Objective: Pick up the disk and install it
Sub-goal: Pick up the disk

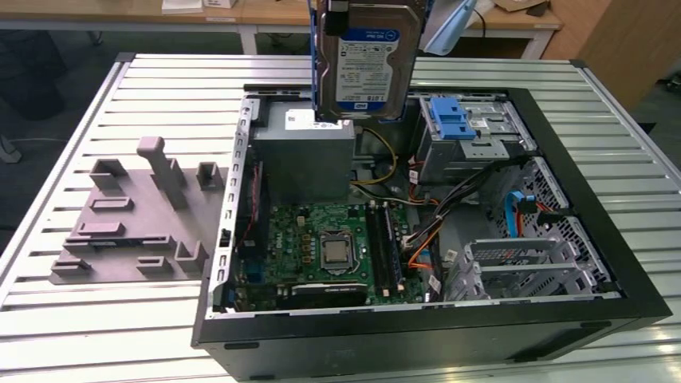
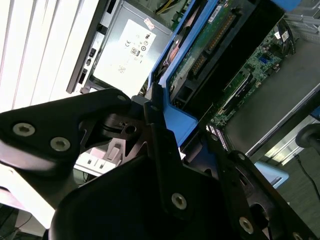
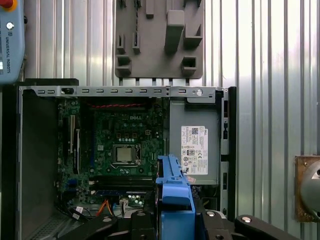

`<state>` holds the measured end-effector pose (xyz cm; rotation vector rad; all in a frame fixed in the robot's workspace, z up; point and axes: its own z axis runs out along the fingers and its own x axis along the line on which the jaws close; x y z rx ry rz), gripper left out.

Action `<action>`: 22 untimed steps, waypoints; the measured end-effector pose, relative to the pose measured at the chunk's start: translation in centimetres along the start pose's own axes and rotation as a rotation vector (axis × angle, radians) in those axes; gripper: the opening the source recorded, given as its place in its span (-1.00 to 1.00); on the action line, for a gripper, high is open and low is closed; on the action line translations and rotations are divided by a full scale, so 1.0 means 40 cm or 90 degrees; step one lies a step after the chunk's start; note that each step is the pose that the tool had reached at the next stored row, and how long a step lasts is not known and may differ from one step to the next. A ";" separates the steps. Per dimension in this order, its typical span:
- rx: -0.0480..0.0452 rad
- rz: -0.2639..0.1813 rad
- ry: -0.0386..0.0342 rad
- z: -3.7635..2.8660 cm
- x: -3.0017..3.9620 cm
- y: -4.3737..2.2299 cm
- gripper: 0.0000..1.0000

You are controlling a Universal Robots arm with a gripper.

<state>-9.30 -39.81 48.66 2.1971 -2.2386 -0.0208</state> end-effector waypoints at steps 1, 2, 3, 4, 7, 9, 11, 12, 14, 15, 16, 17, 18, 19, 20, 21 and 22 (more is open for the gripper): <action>0.0000 0.000 0.0000 0.000 0.005 0.000 -0.27; 0.0000 0.000 0.0000 0.000 0.010 0.000 -0.27; -0.0001 0.000 0.0002 0.000 0.018 0.000 -0.27; 0.0000 0.000 0.0000 0.000 0.029 0.000 -0.27; 0.0000 0.000 0.0000 0.000 0.061 -0.001 -0.27; 0.0000 0.000 0.0000 0.000 0.079 -0.001 -0.27; 0.0000 0.000 0.0000 0.001 0.091 -0.003 -0.27; 0.0000 0.000 0.0000 0.001 0.095 -0.006 -0.27; -0.0001 0.000 0.0000 0.002 0.102 -0.016 -0.27; -0.0002 0.000 0.0000 0.002 0.105 -0.021 -0.27; -0.0003 0.000 0.0000 0.003 0.108 -0.025 -0.27; -0.0003 0.000 0.0000 0.003 0.111 -0.026 -0.27; -0.0004 0.000 0.0001 0.004 0.120 -0.026 -0.27; -0.0003 0.000 0.0000 0.005 0.132 -0.026 -0.27; -0.0002 0.000 -0.0001 0.006 0.143 -0.026 -0.27; -0.0003 0.000 0.0001 0.006 0.154 -0.027 -0.27; -0.0003 0.000 0.0000 0.007 0.166 -0.027 -0.27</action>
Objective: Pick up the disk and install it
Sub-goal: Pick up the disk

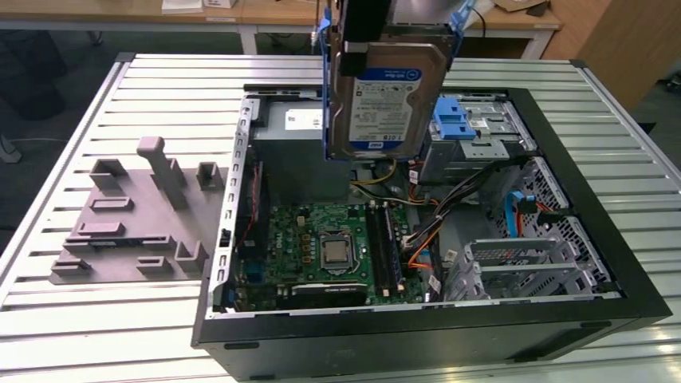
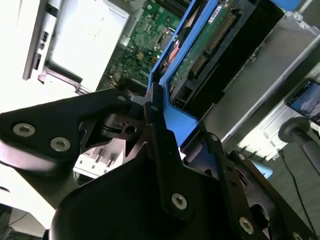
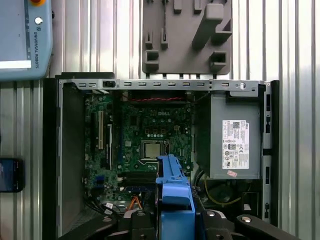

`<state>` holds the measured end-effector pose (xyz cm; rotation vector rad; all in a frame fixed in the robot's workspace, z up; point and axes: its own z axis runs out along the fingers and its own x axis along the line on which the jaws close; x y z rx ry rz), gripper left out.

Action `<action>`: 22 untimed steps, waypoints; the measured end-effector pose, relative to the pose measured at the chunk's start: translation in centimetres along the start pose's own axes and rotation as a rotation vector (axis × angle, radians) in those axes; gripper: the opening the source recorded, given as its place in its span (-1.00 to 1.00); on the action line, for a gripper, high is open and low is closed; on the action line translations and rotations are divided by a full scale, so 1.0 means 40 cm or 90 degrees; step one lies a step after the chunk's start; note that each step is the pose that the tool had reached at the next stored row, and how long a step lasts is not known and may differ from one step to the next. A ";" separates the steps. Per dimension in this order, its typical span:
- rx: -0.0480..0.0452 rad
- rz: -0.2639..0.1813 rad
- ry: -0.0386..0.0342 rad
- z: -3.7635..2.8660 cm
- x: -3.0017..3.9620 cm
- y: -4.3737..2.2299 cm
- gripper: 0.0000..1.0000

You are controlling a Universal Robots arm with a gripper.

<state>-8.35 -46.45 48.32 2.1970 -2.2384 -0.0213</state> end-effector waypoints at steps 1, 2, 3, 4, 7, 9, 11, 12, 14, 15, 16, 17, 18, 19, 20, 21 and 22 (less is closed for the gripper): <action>0.0000 0.000 0.0000 0.001 0.011 0.000 -0.27; 0.0000 0.000 0.0001 0.001 0.022 0.000 -0.27; 0.0000 0.000 0.0000 0.002 0.031 -0.001 -0.27; 0.0001 0.000 0.0000 0.003 0.035 -0.001 -0.27; 0.0000 0.000 0.0000 0.005 0.040 -0.004 -0.27; -0.0001 0.000 0.0001 0.006 0.044 -0.009 -0.27; 0.0000 0.000 0.0000 0.008 0.047 -0.012 -0.27; -0.0001 0.000 0.0002 0.008 0.048 -0.013 -0.27; 0.0000 0.000 0.0000 0.008 0.049 -0.012 -0.27; 0.0000 0.000 0.0001 0.008 0.049 -0.012 -0.27; -0.0001 0.000 0.0001 0.008 0.051 -0.013 -0.27; 0.0000 0.000 0.0000 0.009 0.057 -0.013 -0.27; 0.0000 0.000 0.0000 0.009 0.065 -0.013 -0.27; 0.0001 0.000 0.0000 0.009 0.072 -0.013 -0.27; 0.0000 0.000 0.0000 0.009 0.075 -0.013 -0.27; 0.0000 0.000 0.0000 0.009 0.075 -0.013 -0.27; 0.0000 0.000 -0.0001 0.009 0.075 -0.013 -0.27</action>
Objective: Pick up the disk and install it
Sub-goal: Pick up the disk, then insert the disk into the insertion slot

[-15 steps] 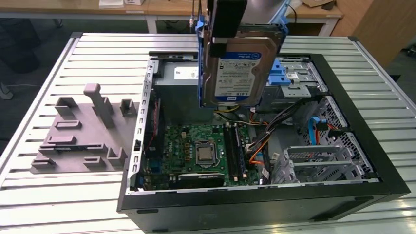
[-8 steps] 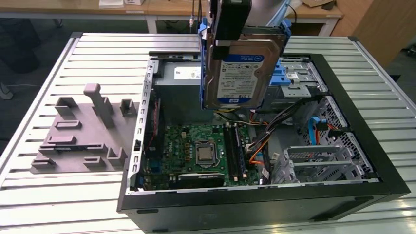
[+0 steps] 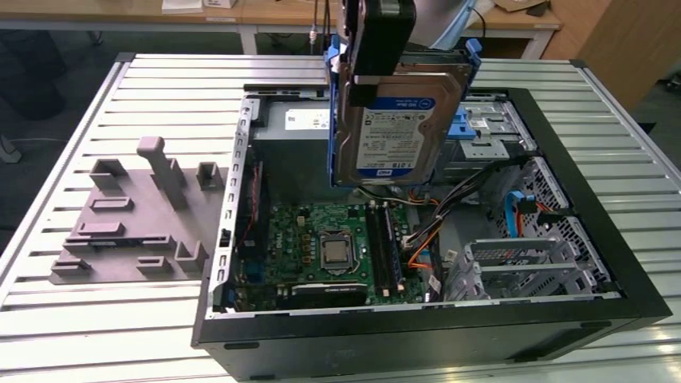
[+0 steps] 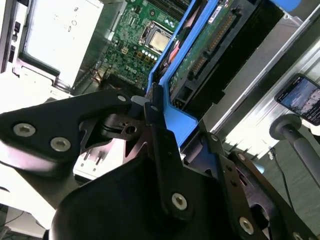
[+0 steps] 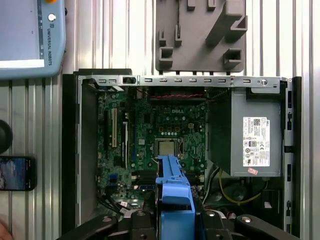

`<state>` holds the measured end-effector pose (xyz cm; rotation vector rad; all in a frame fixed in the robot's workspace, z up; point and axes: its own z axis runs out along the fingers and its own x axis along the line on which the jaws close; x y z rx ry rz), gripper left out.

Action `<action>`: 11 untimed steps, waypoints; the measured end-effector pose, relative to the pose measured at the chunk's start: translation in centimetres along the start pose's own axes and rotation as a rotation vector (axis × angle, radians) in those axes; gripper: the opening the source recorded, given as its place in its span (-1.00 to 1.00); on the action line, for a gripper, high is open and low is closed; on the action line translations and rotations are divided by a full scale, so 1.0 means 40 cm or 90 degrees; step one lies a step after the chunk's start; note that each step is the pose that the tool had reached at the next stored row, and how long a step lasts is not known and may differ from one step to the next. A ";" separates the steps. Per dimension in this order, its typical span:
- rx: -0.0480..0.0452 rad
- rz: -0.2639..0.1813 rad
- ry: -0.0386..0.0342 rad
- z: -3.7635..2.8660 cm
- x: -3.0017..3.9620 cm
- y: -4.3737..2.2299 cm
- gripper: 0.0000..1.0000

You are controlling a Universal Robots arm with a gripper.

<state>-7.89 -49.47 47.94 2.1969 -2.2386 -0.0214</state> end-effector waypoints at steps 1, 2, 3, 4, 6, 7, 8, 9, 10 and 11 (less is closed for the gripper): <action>0.0000 0.000 0.0001 0.000 0.000 0.000 -0.27; 0.0000 0.000 0.0000 0.000 0.000 0.000 -0.27; 0.0000 0.000 0.0001 0.000 0.000 0.000 -0.27; 0.0000 0.000 0.0002 0.000 0.000 0.000 -0.27; 0.0000 0.000 0.0001 0.000 0.000 0.000 -0.27; 0.0000 0.000 0.0001 0.000 0.000 0.000 -0.27; 0.0000 0.000 0.0001 0.000 0.000 0.000 -0.27; 0.0000 0.000 0.0001 0.000 0.000 0.000 -0.27; 0.0000 0.000 0.0001 0.000 0.000 0.000 -0.27; 0.0000 0.000 0.0001 0.000 0.000 0.000 -0.27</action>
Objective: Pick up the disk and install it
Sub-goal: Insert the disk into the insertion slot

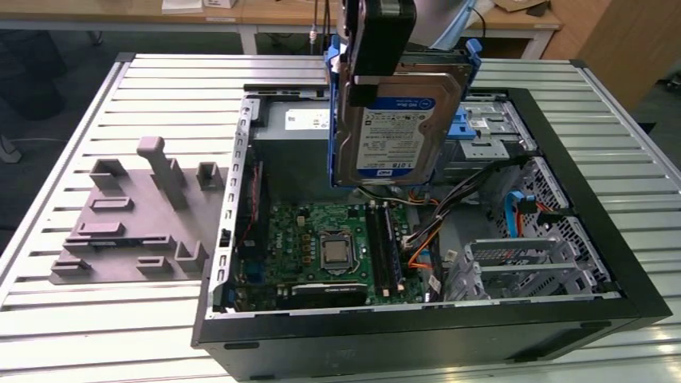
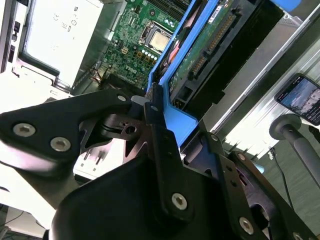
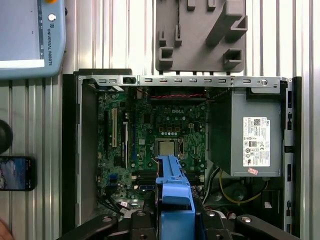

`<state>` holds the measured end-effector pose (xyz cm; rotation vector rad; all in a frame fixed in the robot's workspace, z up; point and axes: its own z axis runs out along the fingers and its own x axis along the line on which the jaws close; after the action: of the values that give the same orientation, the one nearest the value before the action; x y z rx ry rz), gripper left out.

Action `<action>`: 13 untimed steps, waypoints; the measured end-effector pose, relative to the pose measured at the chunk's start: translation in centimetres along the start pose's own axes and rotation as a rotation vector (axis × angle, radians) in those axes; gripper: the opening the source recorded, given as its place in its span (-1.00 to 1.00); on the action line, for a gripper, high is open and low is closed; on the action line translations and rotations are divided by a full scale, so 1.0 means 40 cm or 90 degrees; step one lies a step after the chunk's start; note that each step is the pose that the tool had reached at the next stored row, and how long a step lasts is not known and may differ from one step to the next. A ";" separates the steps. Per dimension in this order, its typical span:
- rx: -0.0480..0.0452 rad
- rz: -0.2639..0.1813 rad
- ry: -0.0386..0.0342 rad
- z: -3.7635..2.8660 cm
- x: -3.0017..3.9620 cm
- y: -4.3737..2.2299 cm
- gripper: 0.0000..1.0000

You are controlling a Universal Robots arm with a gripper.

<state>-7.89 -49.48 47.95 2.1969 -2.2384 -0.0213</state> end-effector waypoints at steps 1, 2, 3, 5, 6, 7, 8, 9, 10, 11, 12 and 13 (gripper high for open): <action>0.0000 0.000 0.0000 0.000 0.000 0.000 -0.27; 0.0000 0.000 0.0000 0.000 0.000 0.000 -0.27; 0.0000 0.000 0.0000 0.000 0.000 0.000 -0.27; 0.0000 0.000 0.0000 0.000 0.001 0.000 -0.27; 0.0000 0.000 0.0000 0.000 0.005 -0.001 -0.27; 0.0000 0.000 0.0000 0.000 0.011 -0.001 -0.27; 0.0000 0.000 0.0000 0.000 0.017 -0.001 -0.27; 0.0000 0.000 0.0000 0.000 0.025 -0.001 -0.27; 0.0000 0.000 -0.0001 0.000 0.035 -0.001 -0.27; 0.0000 0.000 0.0000 0.000 0.045 -0.001 -0.27; 0.0000 0.000 -0.0001 0.000 0.057 -0.001 -0.27; 0.0000 0.000 0.0000 0.000 0.068 -0.002 -0.27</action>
<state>-7.88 -52.19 47.92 2.1970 -2.2382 -0.0213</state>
